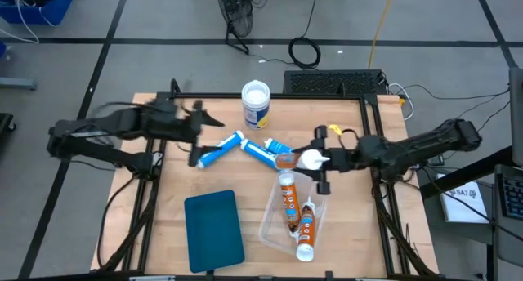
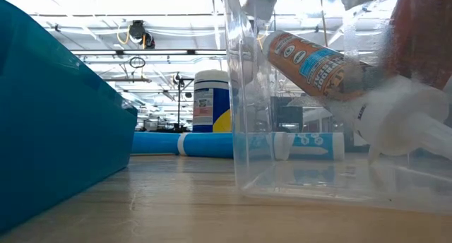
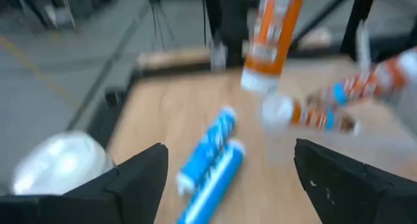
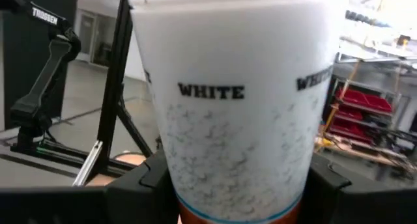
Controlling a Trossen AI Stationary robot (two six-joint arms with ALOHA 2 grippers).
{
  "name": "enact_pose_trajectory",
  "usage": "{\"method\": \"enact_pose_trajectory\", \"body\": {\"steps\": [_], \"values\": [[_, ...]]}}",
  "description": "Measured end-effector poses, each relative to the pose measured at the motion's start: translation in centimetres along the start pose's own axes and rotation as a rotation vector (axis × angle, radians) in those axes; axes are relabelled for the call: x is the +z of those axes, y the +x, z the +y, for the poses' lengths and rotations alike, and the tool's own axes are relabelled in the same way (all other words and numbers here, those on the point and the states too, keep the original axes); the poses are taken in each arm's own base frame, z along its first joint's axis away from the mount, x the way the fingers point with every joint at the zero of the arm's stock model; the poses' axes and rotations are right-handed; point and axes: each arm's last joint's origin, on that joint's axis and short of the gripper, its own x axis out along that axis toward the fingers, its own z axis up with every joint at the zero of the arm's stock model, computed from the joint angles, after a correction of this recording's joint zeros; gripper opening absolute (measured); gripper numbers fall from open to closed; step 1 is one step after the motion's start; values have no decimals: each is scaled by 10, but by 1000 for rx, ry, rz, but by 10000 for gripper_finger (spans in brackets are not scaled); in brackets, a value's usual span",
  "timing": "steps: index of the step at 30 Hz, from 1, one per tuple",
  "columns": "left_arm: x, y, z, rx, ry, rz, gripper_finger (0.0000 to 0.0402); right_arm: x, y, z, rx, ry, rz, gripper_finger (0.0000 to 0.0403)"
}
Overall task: Pick & place silicon tubes, Sealant and Lysol wipes
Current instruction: Put the orange sealant into the white bin
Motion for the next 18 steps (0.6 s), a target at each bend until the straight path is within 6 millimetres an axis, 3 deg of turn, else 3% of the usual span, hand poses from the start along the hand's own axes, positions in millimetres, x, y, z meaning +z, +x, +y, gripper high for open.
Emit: {"method": "enact_pose_trajectory", "body": {"steps": [3,7,12,18], "values": [[7,-19,-2,-33,8,-94,323,9,-13,8,1,6,31,195],[7,-23,-7,-106,41,-212,315,20,-27,17,25,18,30,195],[-23,-8,-9,-76,58,-261,314,25,-34,29,30,8,44,195],[-53,-1,-1,56,-75,-330,326,27,-38,42,6,1,68,195]]}}
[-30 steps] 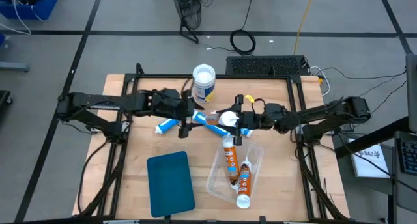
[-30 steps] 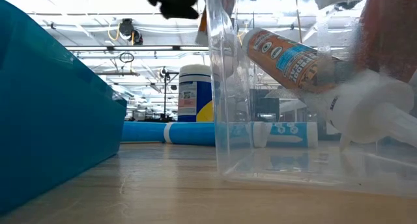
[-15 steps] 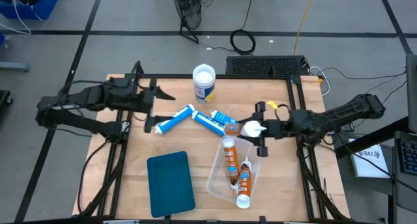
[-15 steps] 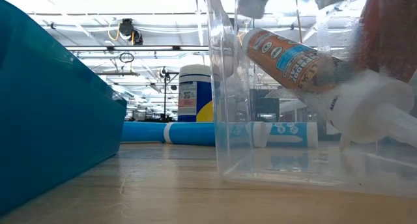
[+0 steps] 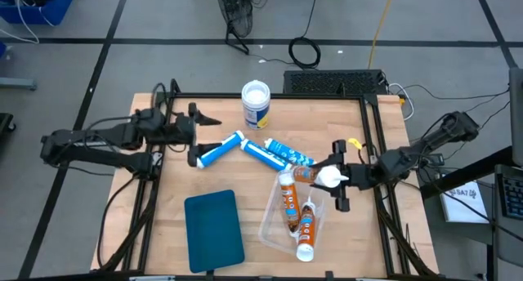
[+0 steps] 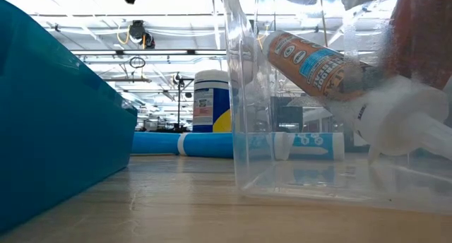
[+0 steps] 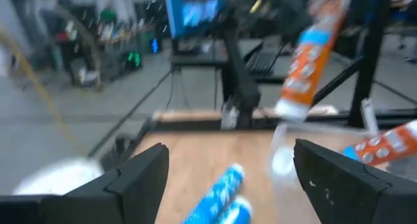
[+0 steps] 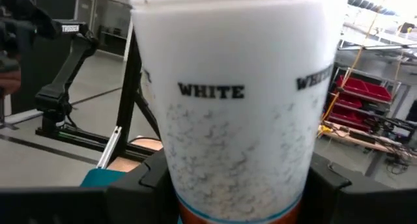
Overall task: Pick & place silicon tubes, Sealant and Lysol wipes
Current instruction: Put the orange sealant into the white bin
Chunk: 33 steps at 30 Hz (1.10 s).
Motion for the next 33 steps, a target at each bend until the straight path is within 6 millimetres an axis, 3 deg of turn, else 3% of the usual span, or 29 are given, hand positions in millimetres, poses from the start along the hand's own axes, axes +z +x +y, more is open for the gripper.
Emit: {"method": "enact_pose_trajectory", "body": {"steps": [9,16,26,33], "values": [[-36,6,2,45,-30,114,316,5,-1,39,128,67,-80,195],[-40,6,2,43,-32,137,313,7,4,59,147,125,-159,195],[-39,6,2,45,-33,132,328,-14,49,69,-38,237,-9,195],[-39,6,2,44,-33,131,316,-35,76,82,-41,289,170,195]]}}
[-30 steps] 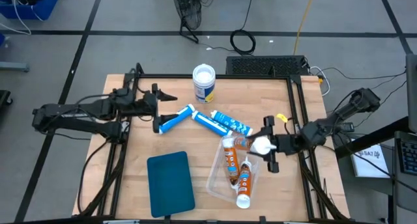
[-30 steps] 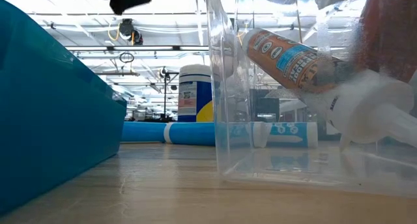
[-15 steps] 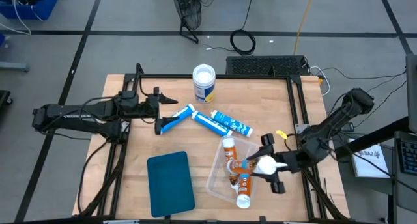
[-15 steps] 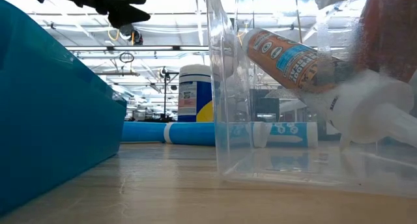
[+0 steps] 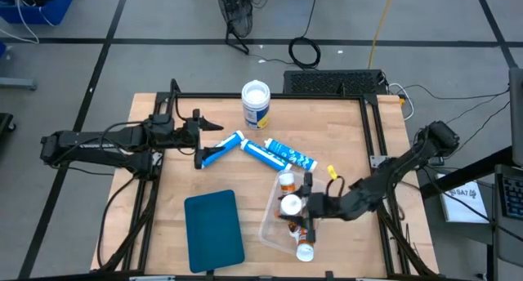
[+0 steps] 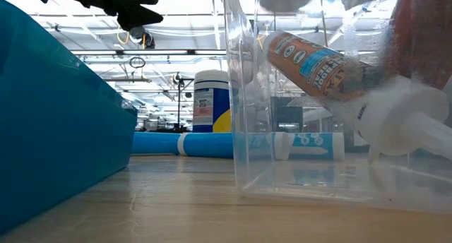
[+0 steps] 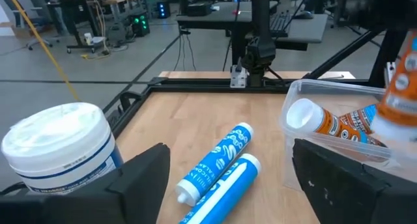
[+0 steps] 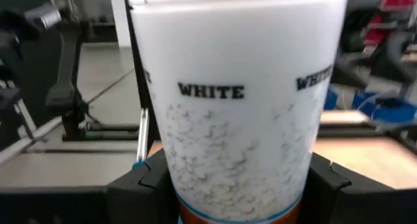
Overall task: Pick & place silicon tubes, Sealant and Lysol wipes
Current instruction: Put the orange sealant into the white bin
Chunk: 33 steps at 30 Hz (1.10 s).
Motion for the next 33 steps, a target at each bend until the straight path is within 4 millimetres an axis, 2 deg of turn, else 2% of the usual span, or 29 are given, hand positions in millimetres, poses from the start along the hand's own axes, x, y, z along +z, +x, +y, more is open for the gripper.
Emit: {"method": "enact_pose_trajectory", "body": {"steps": [9,20,25,33], "values": [[0,0,0,0,0,0,315,-26,8,8,-5,88,112,195],[0,0,0,0,3,0,321,-45,10,23,16,157,167,195],[0,0,0,0,2,0,314,-64,17,29,24,186,205,195],[0,0,0,0,1,0,321,-85,31,41,50,202,141,195]]}}
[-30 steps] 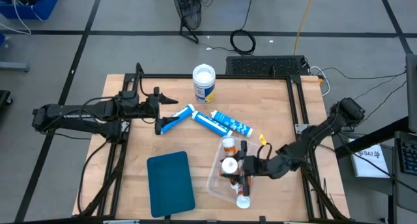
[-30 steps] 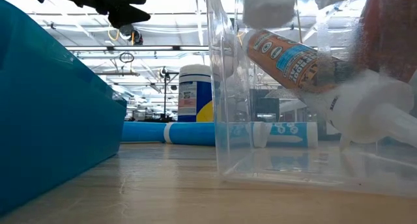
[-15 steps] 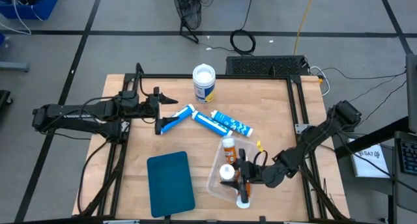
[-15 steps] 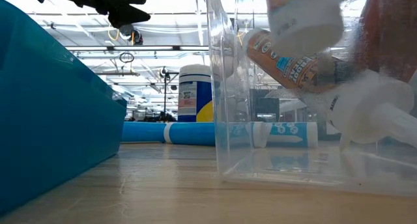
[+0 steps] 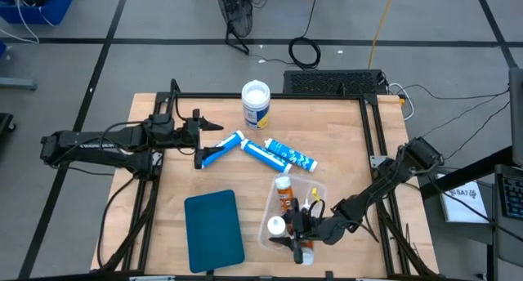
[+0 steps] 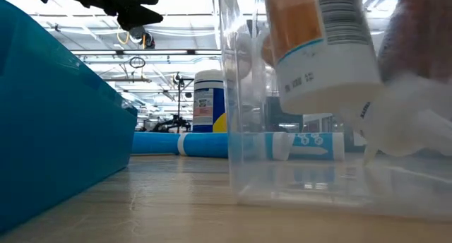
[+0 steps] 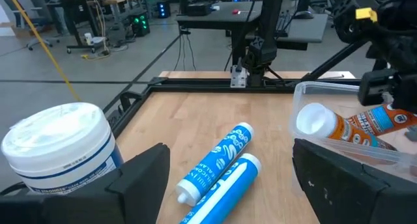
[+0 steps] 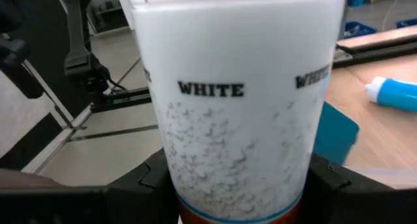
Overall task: Pick & place silicon tubes, Sealant and Lysol wipes
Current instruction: Put the orange sealant into the white bin
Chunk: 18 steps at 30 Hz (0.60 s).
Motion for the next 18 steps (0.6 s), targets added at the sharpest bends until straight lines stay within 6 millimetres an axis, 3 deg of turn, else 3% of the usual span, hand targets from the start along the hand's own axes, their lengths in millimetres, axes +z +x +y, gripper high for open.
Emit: {"method": "enact_pose_trajectory", "body": {"steps": [14,18], "values": [[0,0,0,0,-1,0,314,-17,8,-1,-6,-45,35,194],[0,0,0,0,0,0,311,-15,7,0,-2,-32,17,275]]}}
